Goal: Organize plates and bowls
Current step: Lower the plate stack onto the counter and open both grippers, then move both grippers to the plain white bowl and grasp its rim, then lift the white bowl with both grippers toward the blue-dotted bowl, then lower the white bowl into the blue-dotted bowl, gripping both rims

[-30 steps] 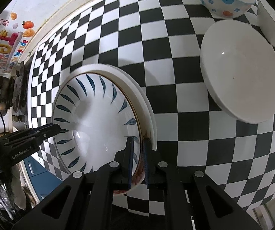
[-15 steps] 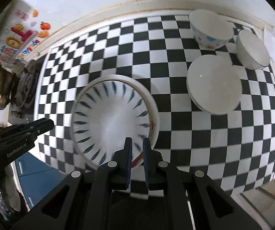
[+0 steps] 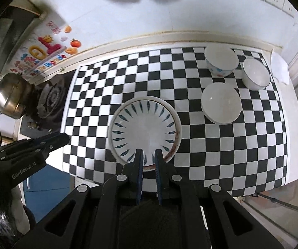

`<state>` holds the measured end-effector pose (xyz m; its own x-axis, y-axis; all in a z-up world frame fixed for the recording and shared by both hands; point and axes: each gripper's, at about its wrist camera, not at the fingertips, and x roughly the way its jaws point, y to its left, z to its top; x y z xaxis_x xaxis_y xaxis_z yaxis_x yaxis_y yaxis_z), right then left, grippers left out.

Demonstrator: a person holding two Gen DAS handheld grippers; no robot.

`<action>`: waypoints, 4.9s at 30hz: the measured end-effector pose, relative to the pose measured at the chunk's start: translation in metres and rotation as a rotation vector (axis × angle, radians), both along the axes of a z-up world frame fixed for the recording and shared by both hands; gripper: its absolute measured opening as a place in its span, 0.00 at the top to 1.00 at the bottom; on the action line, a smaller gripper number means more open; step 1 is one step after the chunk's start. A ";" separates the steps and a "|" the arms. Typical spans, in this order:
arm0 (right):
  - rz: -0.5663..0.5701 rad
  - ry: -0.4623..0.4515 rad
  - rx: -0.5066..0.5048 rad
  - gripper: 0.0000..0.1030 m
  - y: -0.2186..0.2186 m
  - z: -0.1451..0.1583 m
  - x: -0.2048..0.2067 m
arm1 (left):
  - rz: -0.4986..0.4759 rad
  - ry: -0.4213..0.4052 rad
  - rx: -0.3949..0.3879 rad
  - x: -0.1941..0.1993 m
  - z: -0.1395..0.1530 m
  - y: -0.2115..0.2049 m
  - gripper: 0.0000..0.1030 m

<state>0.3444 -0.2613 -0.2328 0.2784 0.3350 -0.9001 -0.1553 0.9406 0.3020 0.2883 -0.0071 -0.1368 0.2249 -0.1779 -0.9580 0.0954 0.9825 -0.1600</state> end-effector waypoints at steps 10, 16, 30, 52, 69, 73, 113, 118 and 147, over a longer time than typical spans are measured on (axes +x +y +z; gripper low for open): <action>0.029 -0.049 -0.024 0.72 0.005 0.040 -0.024 | -0.018 -0.045 0.019 -0.018 0.023 0.007 0.74; 0.019 -0.059 -0.006 0.30 0.007 0.044 -0.028 | -0.016 -0.040 0.020 -0.020 0.023 0.012 0.67; -0.096 -0.050 -0.013 0.19 -0.001 0.041 -0.031 | -0.057 -0.060 -0.004 -0.007 0.022 0.010 0.66; -0.266 0.146 0.100 0.47 -0.190 -0.169 0.143 | -0.089 0.275 -0.115 0.162 -0.183 -0.184 0.66; -0.039 0.341 0.128 0.87 -0.191 -0.244 0.185 | -0.091 0.362 -0.093 0.139 -0.219 -0.233 0.83; -0.018 0.347 0.141 0.87 -0.196 -0.236 0.166 | -0.099 0.360 -0.101 0.120 -0.211 -0.235 0.83; 0.016 0.158 0.225 0.67 -0.255 -0.137 0.291 | 0.021 0.294 -0.187 0.250 -0.179 -0.250 0.73; 0.044 0.232 0.171 0.67 -0.228 -0.173 0.359 | 0.028 0.360 -0.204 0.283 -0.208 -0.263 0.73; 0.094 0.302 0.109 0.87 -0.197 -0.173 0.357 | -0.069 0.258 -0.129 0.263 -0.168 -0.271 0.76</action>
